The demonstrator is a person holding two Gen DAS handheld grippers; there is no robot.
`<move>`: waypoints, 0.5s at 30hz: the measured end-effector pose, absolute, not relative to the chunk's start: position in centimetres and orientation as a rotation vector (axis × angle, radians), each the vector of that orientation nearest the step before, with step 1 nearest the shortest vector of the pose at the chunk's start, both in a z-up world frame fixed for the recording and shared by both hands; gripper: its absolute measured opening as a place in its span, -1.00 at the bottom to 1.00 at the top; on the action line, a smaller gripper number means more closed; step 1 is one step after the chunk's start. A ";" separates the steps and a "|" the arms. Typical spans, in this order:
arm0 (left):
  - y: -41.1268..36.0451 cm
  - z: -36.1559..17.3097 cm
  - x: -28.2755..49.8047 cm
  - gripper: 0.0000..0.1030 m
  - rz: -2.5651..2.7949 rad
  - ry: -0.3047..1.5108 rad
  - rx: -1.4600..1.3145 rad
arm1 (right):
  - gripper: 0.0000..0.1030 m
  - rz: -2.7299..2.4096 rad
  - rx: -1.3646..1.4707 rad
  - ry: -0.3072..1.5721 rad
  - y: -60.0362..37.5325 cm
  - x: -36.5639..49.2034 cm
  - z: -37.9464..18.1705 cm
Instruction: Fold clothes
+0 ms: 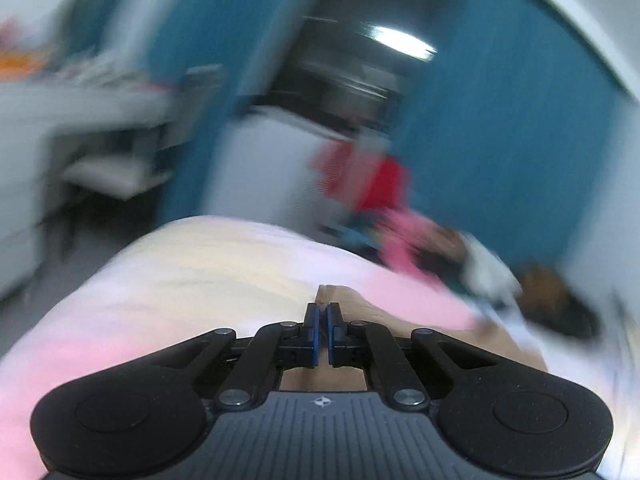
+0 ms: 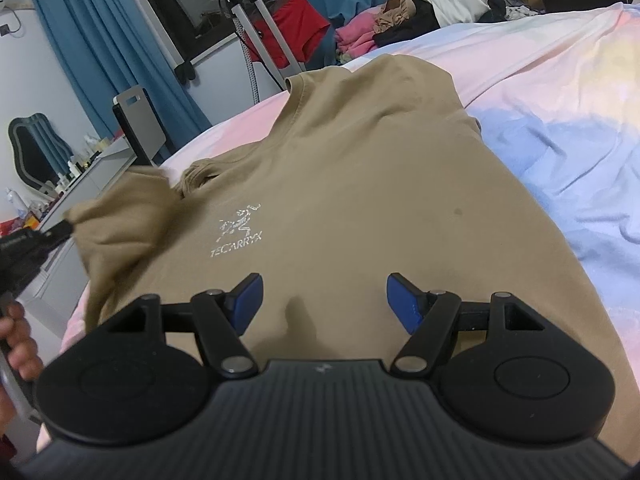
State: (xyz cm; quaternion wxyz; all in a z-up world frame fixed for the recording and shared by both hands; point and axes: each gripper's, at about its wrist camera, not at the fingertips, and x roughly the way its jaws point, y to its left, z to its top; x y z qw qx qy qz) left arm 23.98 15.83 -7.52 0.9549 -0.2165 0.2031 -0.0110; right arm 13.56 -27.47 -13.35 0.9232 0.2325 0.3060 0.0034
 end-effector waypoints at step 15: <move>25.5 -11.0 25.4 -0.05 0.119 0.524 -0.688 | 0.40 0.009 0.468 0.644 -27.2 13.7 -13.6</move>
